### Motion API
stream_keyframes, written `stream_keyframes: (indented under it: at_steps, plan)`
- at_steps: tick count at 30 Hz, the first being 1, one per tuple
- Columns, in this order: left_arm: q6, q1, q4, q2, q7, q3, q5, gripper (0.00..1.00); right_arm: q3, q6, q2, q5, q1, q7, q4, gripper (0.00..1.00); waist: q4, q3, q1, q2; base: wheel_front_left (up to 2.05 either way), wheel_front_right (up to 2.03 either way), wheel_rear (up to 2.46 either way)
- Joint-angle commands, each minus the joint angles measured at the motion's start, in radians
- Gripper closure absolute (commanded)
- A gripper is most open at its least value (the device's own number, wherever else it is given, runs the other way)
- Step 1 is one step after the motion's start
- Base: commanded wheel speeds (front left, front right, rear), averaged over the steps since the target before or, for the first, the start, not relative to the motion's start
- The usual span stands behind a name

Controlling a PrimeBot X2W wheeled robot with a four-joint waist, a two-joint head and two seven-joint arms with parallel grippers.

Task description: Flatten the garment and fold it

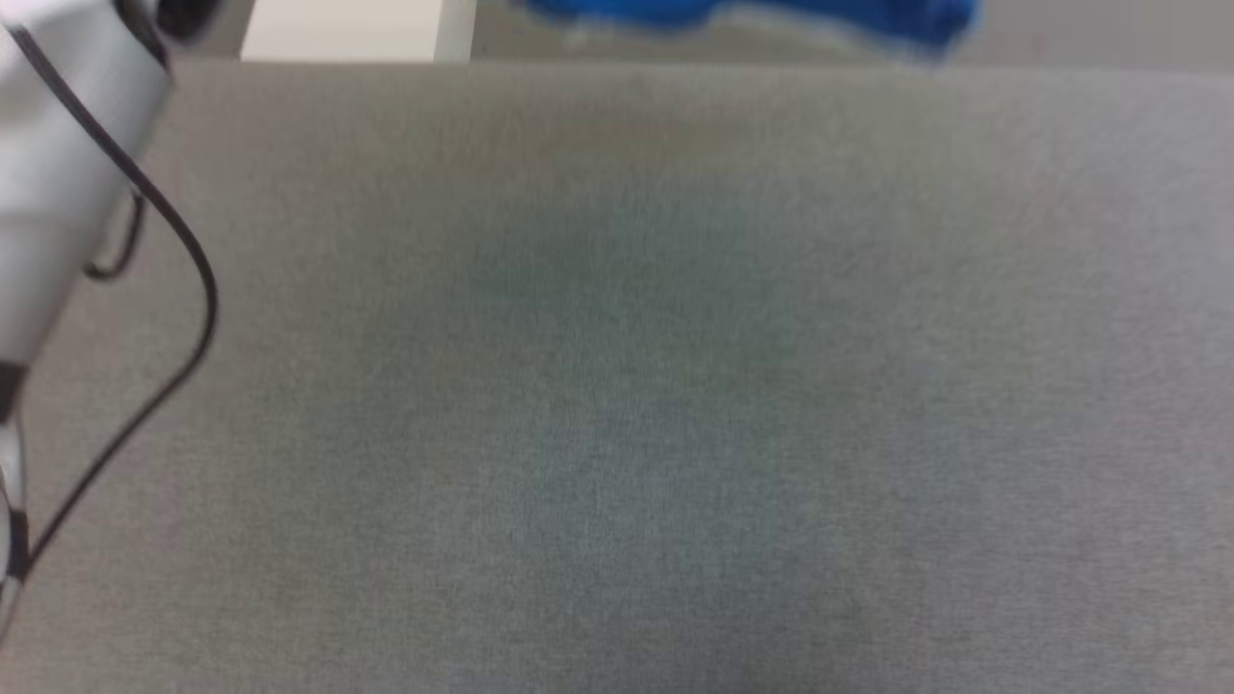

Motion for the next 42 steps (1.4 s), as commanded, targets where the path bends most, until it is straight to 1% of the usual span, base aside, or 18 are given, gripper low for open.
stream_keyframes:
  at_steps: [1, 5, 9, 13, 16, 18, 22, 29, 36, 42]
  plan:
    - [0.005, -0.031, 0.025, -0.005, -0.011, 0.009, 0.009, 1.00, 0.002, -0.002, 0.010, -0.014, -0.044, -0.005, 0.023, 1.00, 0.021, 0.137, 0.0000, 0.0000, 0.00, 0.00, 0.00]
    - [0.010, -0.101, 0.103, -0.021, -0.041, 0.047, 0.026, 1.00, 0.013, -0.002, 0.033, -0.049, -0.170, -0.022, 0.106, 1.00, 0.034, 0.218, 0.0000, 0.0000, 0.00, 0.00, 0.00]
    - [0.002, -0.126, 0.154, -0.043, -0.054, 0.074, 0.036, 1.00, 0.047, -0.002, 0.055, -0.075, -0.246, -0.036, 0.186, 1.00, 0.044, 0.271, 0.0000, 0.0000, 0.00, 0.00, 0.00]
    - [-0.006, -0.104, 0.164, -0.062, -0.057, 0.104, 0.057, 1.00, 0.087, -0.002, 0.068, -0.076, -0.267, -0.065, 0.245, 1.00, 0.051, 0.297, 0.0000, 0.0000, 0.00, 0.00, 0.00]
    - [-0.011, -0.047, 0.150, -0.070, -0.057, 0.146, 0.072, 1.00, 0.115, -0.002, 0.073, -0.059, -0.246, -0.093, 0.280, 1.00, 0.050, 0.297, 0.0000, 0.0000, 0.00, 0.00, 0.00]
    - [-0.013, 0.017, 0.142, -0.089, -0.058, 0.177, 0.073, 1.00, 0.142, -0.002, 0.077, -0.032, -0.206, -0.118, 0.293, 1.00, 0.055, 0.282, 0.0000, 0.0000, 0.00, 0.00, 0.00]
    - [-0.016, 0.162, 0.105, -0.114, -0.058, 0.232, 0.111, 1.00, 0.209, -0.002, 0.083, 0.029, -0.102, -0.162, 0.292, 1.00, 0.050, 0.237, 0.0000, 0.0000, 0.00, 0.00, 0.00]
    - [-0.018, 0.471, 0.000, -0.132, -0.058, 0.330, 0.161, 1.00, 0.340, -0.002, 0.037, 0.104, 0.123, -0.211, 0.235, 1.00, 0.046, 0.112, 0.0000, 0.0000, 0.00, 0.00, 0.00]
    - [-0.019, 0.794, -0.083, -0.114, -0.058, 0.353, 0.188, 1.00, 0.478, -0.002, -0.029, 0.149, 0.361, -0.214, 0.152, 1.00, 0.036, -0.033, 0.0000, 0.0000, 0.00, 0.00, 0.00]
    - [-0.019, 1.032, -0.126, -0.096, -0.058, 0.362, 0.193, 1.00, 0.522, -0.002, -0.082, 0.194, 0.567, -0.204, 0.084, 1.00, 0.027, -0.147, 0.0000, 0.0000, 0.00, 0.00, 0.00]
